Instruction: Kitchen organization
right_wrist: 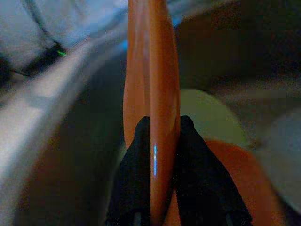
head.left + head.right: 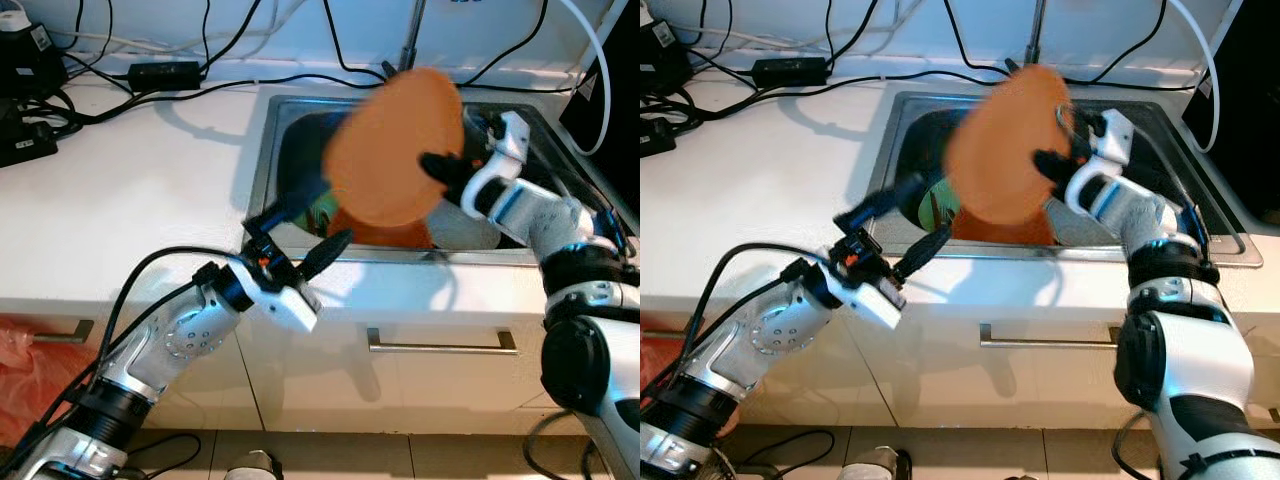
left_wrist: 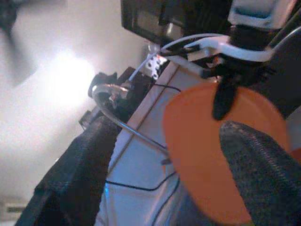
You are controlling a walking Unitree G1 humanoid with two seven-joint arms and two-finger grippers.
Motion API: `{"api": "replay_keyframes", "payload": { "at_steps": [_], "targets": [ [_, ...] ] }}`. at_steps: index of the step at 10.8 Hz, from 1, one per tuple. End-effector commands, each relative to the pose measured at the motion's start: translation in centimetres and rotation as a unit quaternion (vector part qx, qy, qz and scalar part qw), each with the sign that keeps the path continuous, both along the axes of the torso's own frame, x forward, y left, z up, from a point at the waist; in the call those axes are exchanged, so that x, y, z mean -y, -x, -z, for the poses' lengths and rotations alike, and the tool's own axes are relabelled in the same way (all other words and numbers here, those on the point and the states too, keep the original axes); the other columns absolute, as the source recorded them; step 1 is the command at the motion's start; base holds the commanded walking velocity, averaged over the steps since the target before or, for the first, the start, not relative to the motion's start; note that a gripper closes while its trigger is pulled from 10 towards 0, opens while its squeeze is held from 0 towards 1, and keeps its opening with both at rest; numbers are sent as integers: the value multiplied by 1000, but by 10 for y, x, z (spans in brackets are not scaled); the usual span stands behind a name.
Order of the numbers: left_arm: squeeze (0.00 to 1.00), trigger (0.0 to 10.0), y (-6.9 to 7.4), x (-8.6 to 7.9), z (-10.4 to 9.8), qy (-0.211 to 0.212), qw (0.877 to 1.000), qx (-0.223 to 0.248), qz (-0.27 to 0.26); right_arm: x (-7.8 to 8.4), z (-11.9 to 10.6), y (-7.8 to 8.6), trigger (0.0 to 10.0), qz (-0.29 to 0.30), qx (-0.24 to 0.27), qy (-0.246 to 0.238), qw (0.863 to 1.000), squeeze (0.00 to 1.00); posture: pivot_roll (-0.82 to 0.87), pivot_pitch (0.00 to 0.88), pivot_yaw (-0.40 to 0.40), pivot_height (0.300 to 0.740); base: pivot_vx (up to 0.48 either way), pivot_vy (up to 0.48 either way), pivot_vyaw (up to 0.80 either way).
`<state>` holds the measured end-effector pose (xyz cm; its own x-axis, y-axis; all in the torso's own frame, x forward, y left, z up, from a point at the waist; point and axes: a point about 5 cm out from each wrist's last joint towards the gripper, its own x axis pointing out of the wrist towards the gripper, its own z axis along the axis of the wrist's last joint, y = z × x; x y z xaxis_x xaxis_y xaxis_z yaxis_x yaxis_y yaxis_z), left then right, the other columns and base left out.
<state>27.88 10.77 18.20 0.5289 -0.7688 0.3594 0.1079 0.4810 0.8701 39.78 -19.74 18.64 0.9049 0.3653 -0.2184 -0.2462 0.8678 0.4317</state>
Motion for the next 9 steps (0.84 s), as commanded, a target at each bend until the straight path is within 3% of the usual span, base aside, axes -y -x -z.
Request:
{"api": "replay_keyframes", "payload": {
  "at_steps": [1,3,5,7,8,9],
  "targets": [
    [1000,10000,-2,0,5,8,999,-44,1,8,5,1,0,14,4,64,998,0,198,67,-10,740,0,0,0],
    [1000,10000,-10,11,10,43,987,-155,-2,24,30,8,0,45,-29,140,989,0,207,67,-7,740,0,0,0],
    [1000,10000,-16,15,5,82,975,-208,-12,29,34,10,0,52,-29,160,985,0,206,66,-3,740,0,0,0],
    [1000,10000,-26,17,-3,130,949,-286,-29,34,38,11,0,53,-27,189,980,0,211,62,-2,740,0,0,0],
    [1000,10000,-29,16,-3,136,939,-314,-38,36,41,12,8078,52,-26,216,975,0,213,60,-2,740,0,0,0],
    [1000,10000,-30,15,-1,147,925,-348,-46,37,42,13,10000,56,-27,220,974,737,215,58,-1,740,0,0,0]
  ]
}}
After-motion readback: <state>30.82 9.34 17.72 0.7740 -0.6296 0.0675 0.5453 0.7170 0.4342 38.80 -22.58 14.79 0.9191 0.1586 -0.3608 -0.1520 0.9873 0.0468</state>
